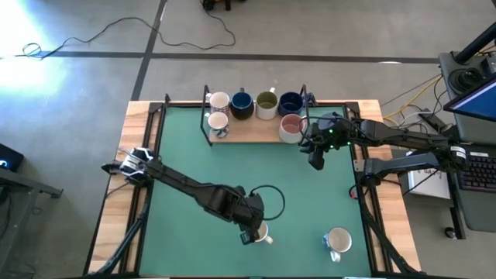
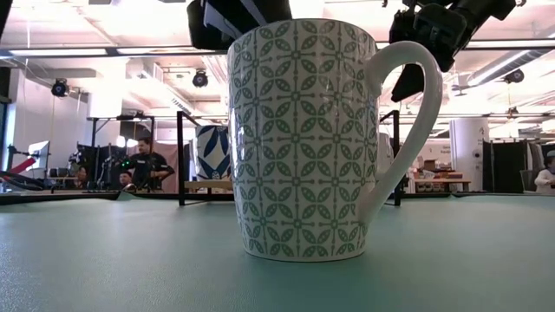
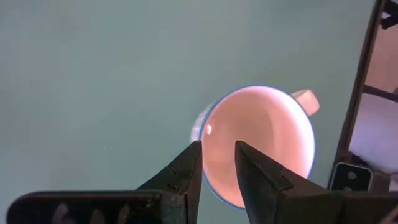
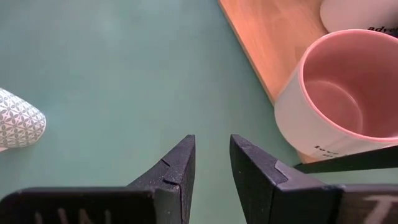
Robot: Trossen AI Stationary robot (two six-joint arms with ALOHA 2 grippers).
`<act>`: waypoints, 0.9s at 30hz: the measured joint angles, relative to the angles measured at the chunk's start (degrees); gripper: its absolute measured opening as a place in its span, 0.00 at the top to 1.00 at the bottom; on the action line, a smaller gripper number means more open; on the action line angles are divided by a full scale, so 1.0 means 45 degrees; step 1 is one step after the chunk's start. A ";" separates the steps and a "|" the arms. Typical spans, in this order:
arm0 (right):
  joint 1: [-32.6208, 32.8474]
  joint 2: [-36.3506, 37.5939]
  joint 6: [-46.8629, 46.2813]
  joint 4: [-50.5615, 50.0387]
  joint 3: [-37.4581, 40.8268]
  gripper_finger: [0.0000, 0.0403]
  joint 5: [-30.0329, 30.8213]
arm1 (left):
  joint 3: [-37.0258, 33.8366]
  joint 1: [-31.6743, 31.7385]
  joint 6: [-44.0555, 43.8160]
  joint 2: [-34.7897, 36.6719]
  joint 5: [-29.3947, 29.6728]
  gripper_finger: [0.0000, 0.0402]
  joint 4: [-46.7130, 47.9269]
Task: Place coffee mugs
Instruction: Put the green pattern mug on the shelf
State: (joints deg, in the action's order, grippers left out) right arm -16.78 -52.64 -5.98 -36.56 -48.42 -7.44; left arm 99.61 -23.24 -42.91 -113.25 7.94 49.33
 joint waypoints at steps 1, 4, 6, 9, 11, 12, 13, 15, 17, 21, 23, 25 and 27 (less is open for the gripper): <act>-0.0002 0.0000 0.0000 0.0001 0.0000 0.78 0.0000 | 0.0005 0.0000 -0.0058 0.0000 0.0000 0.81 0.0010; 0.0002 0.0000 0.0000 0.0004 0.0000 0.78 0.0000 | 0.0000 -0.0015 -0.0147 0.0000 0.0168 0.81 0.0081; -0.0003 0.0000 0.0000 0.0005 0.0000 0.78 0.0000 | 0.0000 -0.0005 -0.0119 0.0000 0.0374 0.81 0.0073; 0.0002 0.0000 0.0000 0.0003 0.0000 0.78 0.0000 | 0.0000 0.0000 -0.0050 0.0000 0.0423 0.81 0.0070; 0.0002 0.0000 0.0000 0.0000 0.0000 0.78 0.0000 | 0.0000 0.0002 -0.0045 -0.0068 0.0443 0.81 0.0051; 0.0001 0.0000 0.0000 0.0005 0.0000 0.78 0.0000 | 0.0005 0.0010 -0.0045 -0.0129 0.0447 0.81 0.0041; -0.0003 0.0000 0.0000 0.0005 0.0000 0.78 0.0000 | 0.0003 0.0010 -0.0045 -0.0184 0.0443 0.81 0.0088; 0.0002 0.0000 0.0001 0.0004 0.0000 0.78 0.0000 | 0.0000 0.0010 -0.0050 -0.0393 0.0443 0.81 0.0101; 0.0002 0.0000 0.0002 0.0005 0.0000 0.78 0.0000 | 0.0000 0.0010 -0.0054 -0.0530 0.0394 0.81 0.0172; 0.0002 -0.0005 0.0004 0.0005 0.0000 0.78 0.0000 | 0.0000 0.0013 -0.0027 -0.0823 0.0344 0.81 0.0370; 0.0002 -0.0005 0.0000 0.0005 0.0000 0.78 0.0000 | 0.0000 0.0019 -0.0016 -0.0879 0.0345 0.81 0.0448; 0.0002 -0.0005 0.0004 0.0005 0.0000 0.78 0.0000 | 0.0000 0.0019 0.0154 -0.0891 0.0345 0.81 0.0539; 0.0002 -0.0005 0.0000 0.0005 0.0000 0.78 0.0000 | 0.0000 0.0019 0.0348 -0.0925 0.0242 0.81 0.0606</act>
State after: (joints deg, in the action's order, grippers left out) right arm -16.78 -52.66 -5.98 -36.53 -48.42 -7.44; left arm 99.61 -23.16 -41.34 -117.42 9.03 52.06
